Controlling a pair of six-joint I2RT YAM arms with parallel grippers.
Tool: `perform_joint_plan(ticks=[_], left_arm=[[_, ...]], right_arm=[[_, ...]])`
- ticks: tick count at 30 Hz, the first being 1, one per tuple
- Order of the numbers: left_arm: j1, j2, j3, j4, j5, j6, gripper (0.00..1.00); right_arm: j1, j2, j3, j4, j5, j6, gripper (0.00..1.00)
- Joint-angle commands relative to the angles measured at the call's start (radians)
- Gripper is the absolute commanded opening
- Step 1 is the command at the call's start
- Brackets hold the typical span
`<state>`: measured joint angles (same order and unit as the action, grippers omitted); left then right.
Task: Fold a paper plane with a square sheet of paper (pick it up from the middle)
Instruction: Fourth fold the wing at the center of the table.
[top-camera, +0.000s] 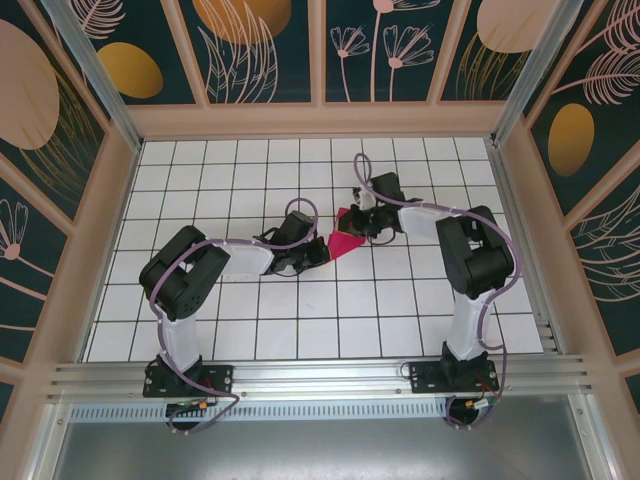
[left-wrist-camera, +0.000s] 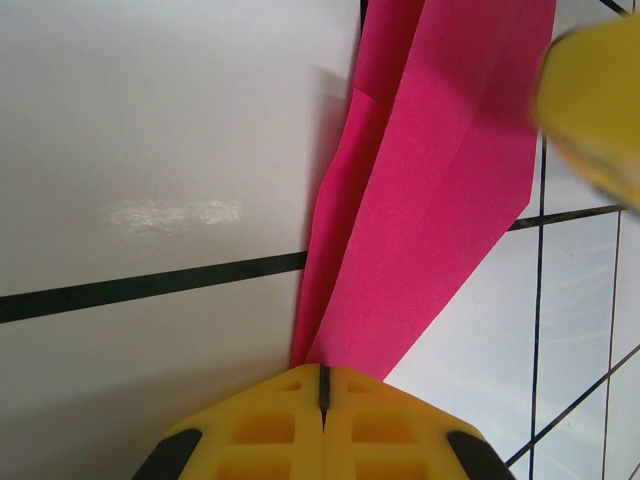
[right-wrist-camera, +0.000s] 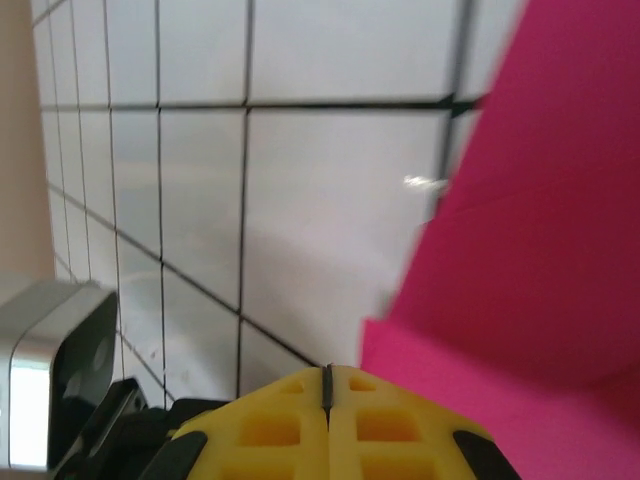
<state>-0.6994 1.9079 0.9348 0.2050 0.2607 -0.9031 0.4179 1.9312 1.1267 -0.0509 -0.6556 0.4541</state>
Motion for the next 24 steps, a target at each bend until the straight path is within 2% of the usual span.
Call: perform_joint_plan(ticks=[1,7,11,19,24], left_arm=[[0.002,0.035,-0.036,-0.203,-0.017,0.018,0.00],[0.002,0.034,-0.037,-0.205,-0.017,0.017,0.00],[0.002,0.033,-0.041,-0.205,-0.015,0.018,0.00],[0.001,0.022,-0.058,-0.198,-0.009,0.016,0.00],[0.000,0.016,-0.074,-0.190,-0.003,0.013,0.00]], right_arm=[[0.039,0.017,-0.031,0.027,0.006,0.012,0.00],[0.050,0.087,-0.003,0.006,0.028,0.009,0.00],[0.022,0.122,0.024,-0.027,0.069,-0.014,0.00],[-0.149,0.169,0.058,-0.042,0.136,-0.026,0.00],[-0.216,0.187,0.116,-0.056,0.182,-0.013,0.00]])
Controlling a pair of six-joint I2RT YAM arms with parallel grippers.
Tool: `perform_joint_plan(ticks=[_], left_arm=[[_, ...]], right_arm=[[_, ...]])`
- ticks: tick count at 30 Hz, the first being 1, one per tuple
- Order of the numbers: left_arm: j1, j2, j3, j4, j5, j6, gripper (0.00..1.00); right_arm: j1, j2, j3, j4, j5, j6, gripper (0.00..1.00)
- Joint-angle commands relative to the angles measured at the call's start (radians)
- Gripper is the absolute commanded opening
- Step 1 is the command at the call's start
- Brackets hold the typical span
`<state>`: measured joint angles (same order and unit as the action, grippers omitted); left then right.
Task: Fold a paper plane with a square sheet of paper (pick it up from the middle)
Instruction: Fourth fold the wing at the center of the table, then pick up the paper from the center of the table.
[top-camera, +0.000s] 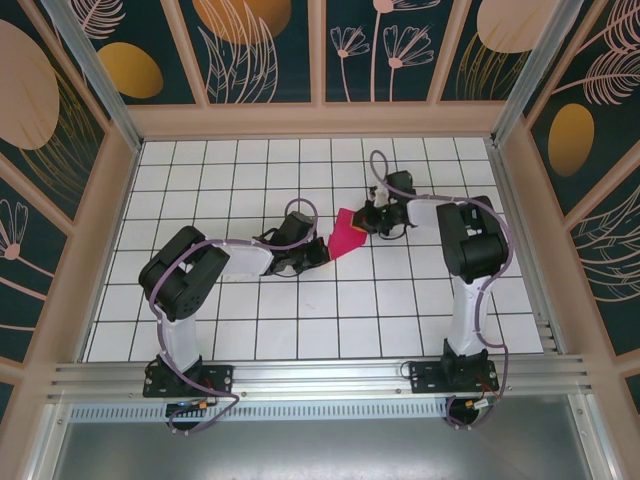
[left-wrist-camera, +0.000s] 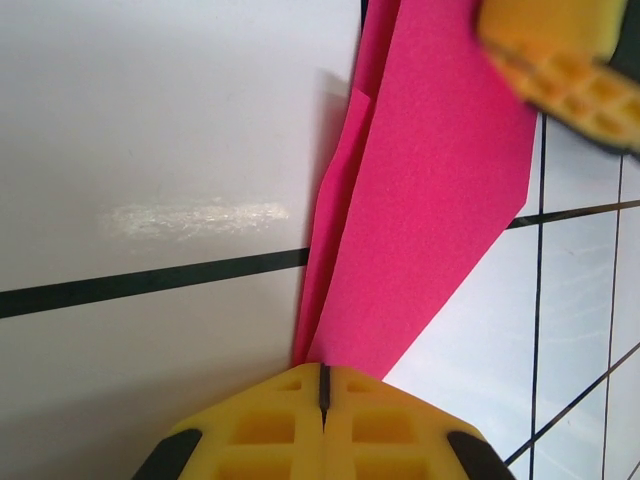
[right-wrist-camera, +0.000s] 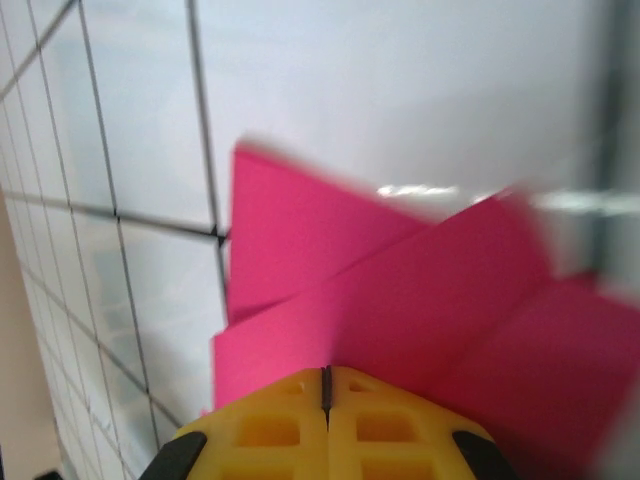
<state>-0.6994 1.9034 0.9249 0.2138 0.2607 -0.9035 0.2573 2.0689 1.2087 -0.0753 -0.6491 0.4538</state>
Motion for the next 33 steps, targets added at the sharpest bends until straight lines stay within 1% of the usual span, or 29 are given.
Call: perform_joint_plan(ticks=[1,5,9,14,17,18,20,23,25,27,30,32,33], left_arm=[[0.001,0.017,-0.066,-0.198,-0.001,0.014,0.00],[0.001,0.016,-0.062,-0.196,0.002,0.015,0.00],[0.001,0.011,-0.043,-0.188,0.012,0.028,0.00],[0.000,-0.034,0.013,-0.179,0.025,0.054,0.00],[0.001,-0.055,0.042,-0.171,0.024,0.062,0.02],[0.001,-0.057,0.077,-0.169,0.027,0.065,0.03],[0.002,-0.061,0.095,-0.174,0.026,0.071,0.06],[0.001,-0.087,0.095,-0.171,0.015,0.071,0.10],[0.002,-0.117,0.089,-0.172,-0.005,0.071,0.16],[0.004,-0.145,0.083,-0.178,-0.039,0.075,0.24],[0.014,-0.173,0.073,-0.176,-0.090,0.075,0.30],[0.021,-0.182,0.064,-0.171,-0.123,0.071,0.36],[0.025,-0.183,0.061,-0.170,-0.146,0.066,0.41]], right_arm=[[-0.066,0.054,0.050,-0.037,0.182,-0.010,0.00],[-0.076,0.046,0.109,-0.068,0.214,0.002,0.00],[-0.068,-0.011,0.122,-0.061,0.201,0.031,0.00],[-0.045,-0.152,0.032,-0.032,0.212,0.082,0.00],[-0.008,-0.234,-0.064,0.005,0.203,0.116,0.03],[0.007,-0.253,-0.097,0.021,0.184,0.135,0.04],[0.041,-0.272,-0.145,0.041,0.155,0.162,0.05],[0.100,-0.298,-0.207,0.057,0.157,0.190,0.07],[0.129,-0.322,-0.247,0.072,0.163,0.215,0.12],[0.142,-0.347,-0.277,0.085,0.174,0.251,0.18],[0.152,-0.367,-0.302,0.092,0.208,0.317,0.27],[0.154,-0.364,-0.308,0.086,0.239,0.360,0.30],[0.155,-0.357,-0.311,0.086,0.251,0.383,0.30]])
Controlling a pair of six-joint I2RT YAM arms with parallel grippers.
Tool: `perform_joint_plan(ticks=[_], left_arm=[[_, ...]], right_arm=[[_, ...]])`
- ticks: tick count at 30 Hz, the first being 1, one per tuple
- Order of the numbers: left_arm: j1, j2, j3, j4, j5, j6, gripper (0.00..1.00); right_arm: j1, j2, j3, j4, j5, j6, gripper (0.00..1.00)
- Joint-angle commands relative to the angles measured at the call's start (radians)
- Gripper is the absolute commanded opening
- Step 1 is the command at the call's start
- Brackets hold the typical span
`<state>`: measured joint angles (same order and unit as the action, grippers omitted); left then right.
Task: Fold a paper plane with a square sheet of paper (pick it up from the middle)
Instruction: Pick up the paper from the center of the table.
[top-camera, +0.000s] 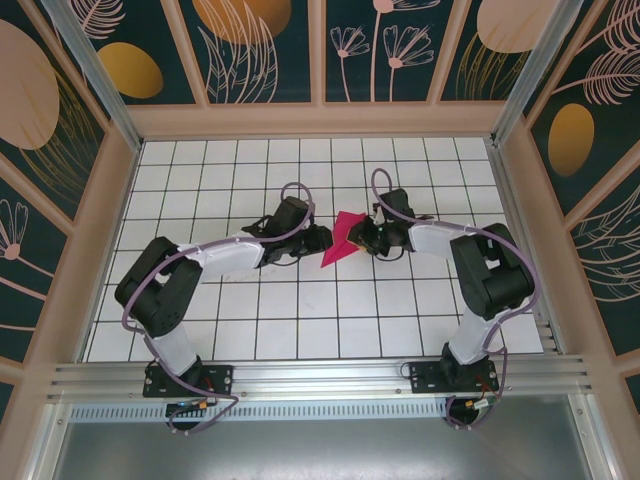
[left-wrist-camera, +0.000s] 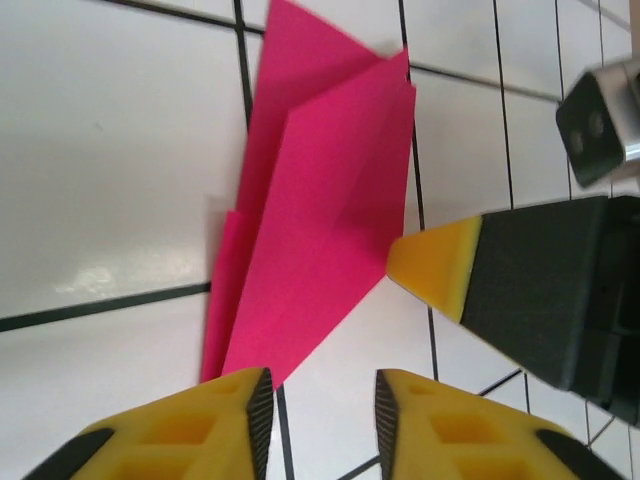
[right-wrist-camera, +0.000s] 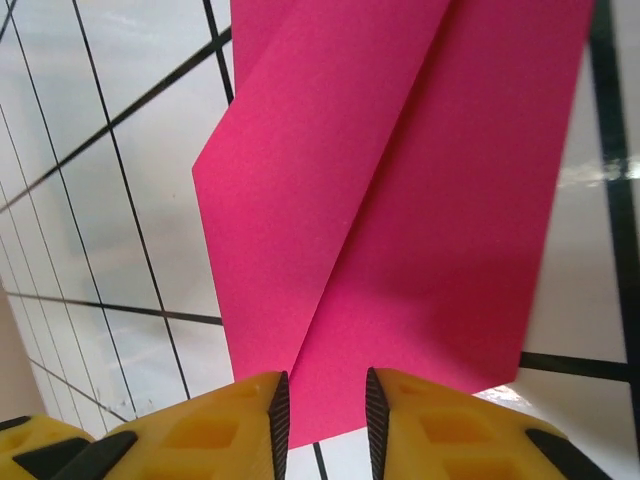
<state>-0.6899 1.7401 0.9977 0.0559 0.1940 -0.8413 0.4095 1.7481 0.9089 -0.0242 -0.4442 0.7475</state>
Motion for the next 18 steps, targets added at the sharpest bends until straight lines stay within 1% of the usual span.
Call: perform_joint_plan(ticks=[1,4,7,9,16,18], left_arm=[[0.019,-0.020,-0.014,-0.010,-0.095,-0.001,0.47],[0.030,-0.020,-0.019,0.008,-0.130,-0.016,0.61],[0.038,-0.020,-0.056,0.052,-0.125,-0.021,0.67],[0.043,-0.020,-0.059,0.079,-0.095,-0.018,0.68],[0.068,0.007,-0.074,0.125,-0.001,-0.038,0.64],[0.072,0.009,-0.083,0.133,0.008,-0.042,0.64]], right_arm=[[0.002,-0.030,-0.010,0.032,0.055,0.112,0.31],[0.006,-0.013,-0.007,0.038,0.072,0.145,0.32],[0.005,0.012,0.010,0.041,0.069,0.155,0.32],[0.007,0.030,0.022,0.049,0.057,0.160,0.31],[0.021,0.087,0.057,0.060,0.037,0.166,0.29],[0.022,0.094,0.056,0.074,0.028,0.166,0.28]])
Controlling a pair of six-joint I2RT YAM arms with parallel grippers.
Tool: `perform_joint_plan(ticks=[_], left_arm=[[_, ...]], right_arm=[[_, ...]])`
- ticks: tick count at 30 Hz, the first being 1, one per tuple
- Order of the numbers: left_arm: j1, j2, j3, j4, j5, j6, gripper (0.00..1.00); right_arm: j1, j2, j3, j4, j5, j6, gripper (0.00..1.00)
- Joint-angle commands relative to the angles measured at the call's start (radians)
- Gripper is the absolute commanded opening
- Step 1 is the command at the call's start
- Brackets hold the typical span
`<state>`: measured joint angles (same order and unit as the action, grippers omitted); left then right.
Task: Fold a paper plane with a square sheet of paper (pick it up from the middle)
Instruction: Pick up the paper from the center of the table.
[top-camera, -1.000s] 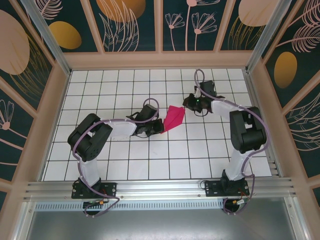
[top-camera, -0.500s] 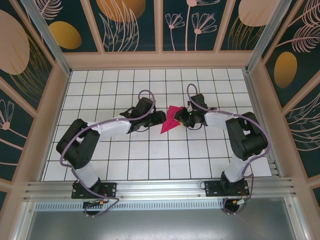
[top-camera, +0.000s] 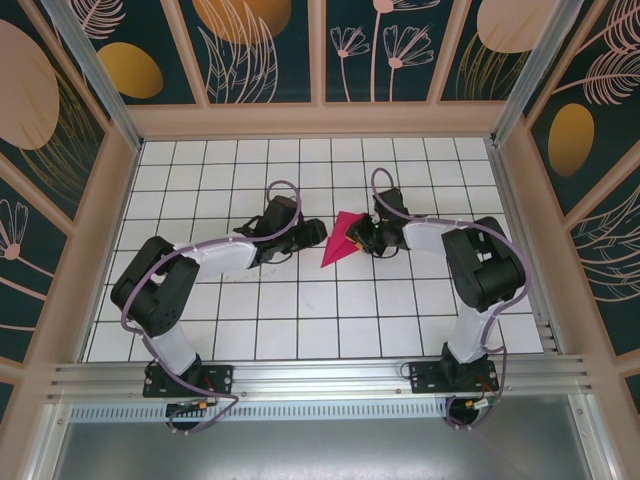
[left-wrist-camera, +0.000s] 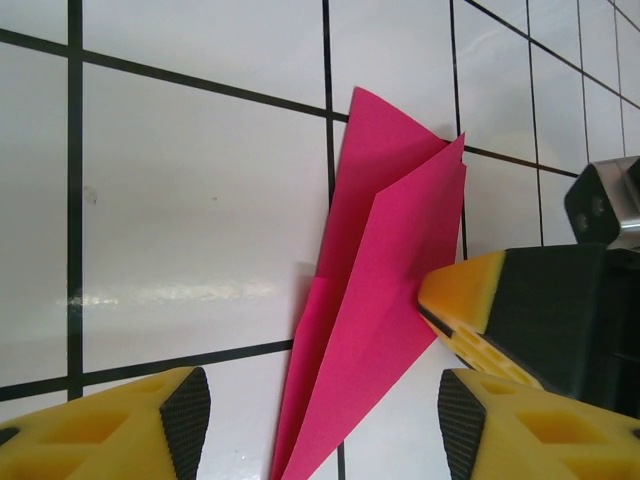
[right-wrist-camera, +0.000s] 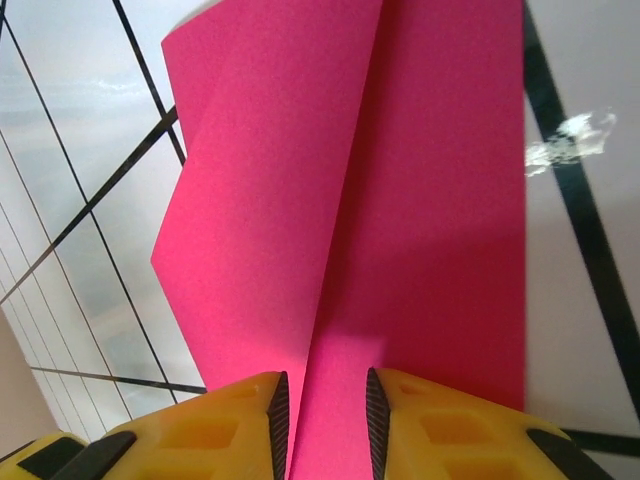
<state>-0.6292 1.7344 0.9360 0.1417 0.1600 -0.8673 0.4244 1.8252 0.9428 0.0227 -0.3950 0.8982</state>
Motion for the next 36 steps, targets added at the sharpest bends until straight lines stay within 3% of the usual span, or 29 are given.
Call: perform_joint_plan(ticks=[1,12,22,28,30,36], left_arm=[[0.015,0.016,-0.025,0.050,0.044,-0.017,0.64],[0.035,0.026,-0.047,0.068,0.067,-0.033,0.66],[0.052,0.005,-0.073,0.074,0.058,-0.039,0.73],[0.068,-0.043,-0.105,0.096,0.037,-0.037,0.85],[0.074,-0.062,-0.119,0.106,0.034,-0.038,0.97],[0.095,-0.105,-0.132,0.102,0.034,-0.026,0.98]], right_arm=[[0.009,0.018,0.022,0.032,-0.023,0.011,0.28],[0.008,0.053,0.051,0.045,-0.039,-0.001,0.26],[0.008,0.067,0.046,0.094,-0.079,0.008,0.26],[0.008,0.067,0.025,0.155,-0.114,0.018,0.25],[0.009,0.067,0.021,0.168,-0.122,0.021,0.25],[0.015,0.078,0.005,0.216,-0.135,0.022,0.23]])
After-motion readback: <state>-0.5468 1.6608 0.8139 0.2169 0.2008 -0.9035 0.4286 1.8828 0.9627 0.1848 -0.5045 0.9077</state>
